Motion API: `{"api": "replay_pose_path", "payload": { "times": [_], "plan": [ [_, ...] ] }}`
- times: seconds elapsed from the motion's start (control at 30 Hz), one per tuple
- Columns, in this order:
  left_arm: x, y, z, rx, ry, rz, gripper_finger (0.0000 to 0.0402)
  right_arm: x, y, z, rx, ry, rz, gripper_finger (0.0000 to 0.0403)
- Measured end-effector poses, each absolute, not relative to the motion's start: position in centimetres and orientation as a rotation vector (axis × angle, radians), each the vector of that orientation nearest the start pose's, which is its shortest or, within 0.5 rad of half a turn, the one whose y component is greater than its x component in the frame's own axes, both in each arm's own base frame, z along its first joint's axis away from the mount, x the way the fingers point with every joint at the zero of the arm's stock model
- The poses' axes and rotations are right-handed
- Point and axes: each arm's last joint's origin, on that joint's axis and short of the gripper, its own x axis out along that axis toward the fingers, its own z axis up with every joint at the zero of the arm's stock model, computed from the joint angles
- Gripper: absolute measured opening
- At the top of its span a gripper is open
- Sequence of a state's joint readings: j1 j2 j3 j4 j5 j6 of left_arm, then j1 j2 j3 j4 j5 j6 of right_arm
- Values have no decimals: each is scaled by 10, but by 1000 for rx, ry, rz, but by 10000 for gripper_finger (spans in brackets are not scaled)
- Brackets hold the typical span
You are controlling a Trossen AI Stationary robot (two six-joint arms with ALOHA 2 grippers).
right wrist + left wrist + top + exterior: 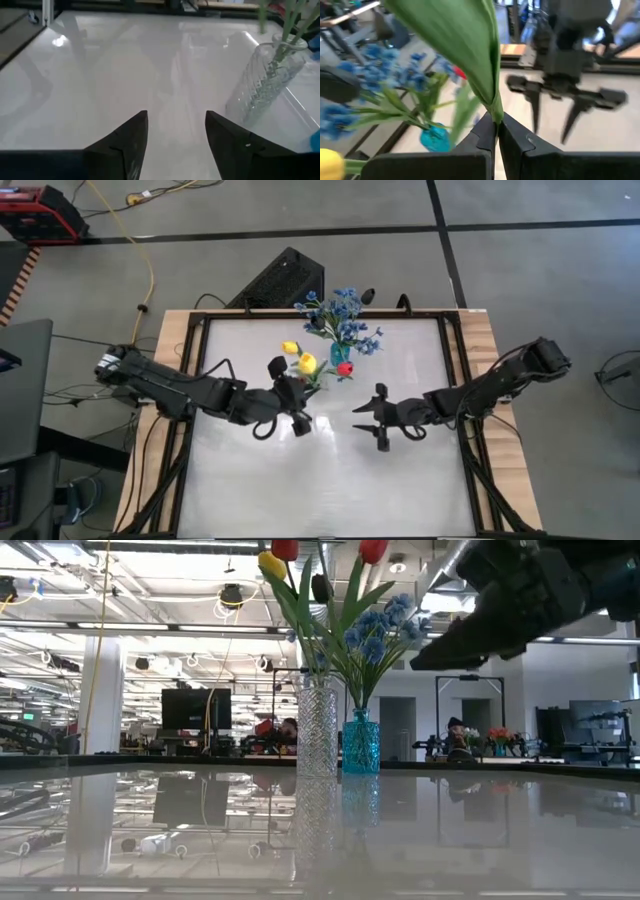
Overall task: Sort flowers into vase by color
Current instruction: Put the yellow flower into the transparent vase
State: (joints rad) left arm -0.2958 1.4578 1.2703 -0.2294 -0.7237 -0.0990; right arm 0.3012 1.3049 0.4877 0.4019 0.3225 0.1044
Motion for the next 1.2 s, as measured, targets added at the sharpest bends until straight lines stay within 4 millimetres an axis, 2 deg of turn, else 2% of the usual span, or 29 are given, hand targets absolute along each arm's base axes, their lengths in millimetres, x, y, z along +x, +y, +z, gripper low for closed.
{"api": "replay_pose_path", "payload": {
  "times": [0.2, 0.43, 0.57, 0.63, 0.77, 0.93, 1.2],
  "plan": [
    [319, -64, 349, 62, 341, 452, 0, 231, 62, 168, 8, 356, -45, 219],
    [309, -70, 400, 37, 370, 307, 0, 228, 61, 164, 19, 343, -43, 218],
    [296, -66, 433, 78, 362, 345, 0, 228, 61, 164, 15, 342, -41, 218],
    [294, -58, 440, 84, 362, 391, 0, 228, 61, 164, 14, 343, -41, 218],
    [298, -37, 437, 79, 402, 442, 0, 228, 61, 164, 12, 343, -39, 218],
    [304, -8, 416, 36, 477, 472, 0, 228, 61, 164, 13, 343, -38, 218],
    [311, 8, 392, -26, 519, 441, 0, 228, 61, 164, 12, 343, -37, 218]
  ]
}}
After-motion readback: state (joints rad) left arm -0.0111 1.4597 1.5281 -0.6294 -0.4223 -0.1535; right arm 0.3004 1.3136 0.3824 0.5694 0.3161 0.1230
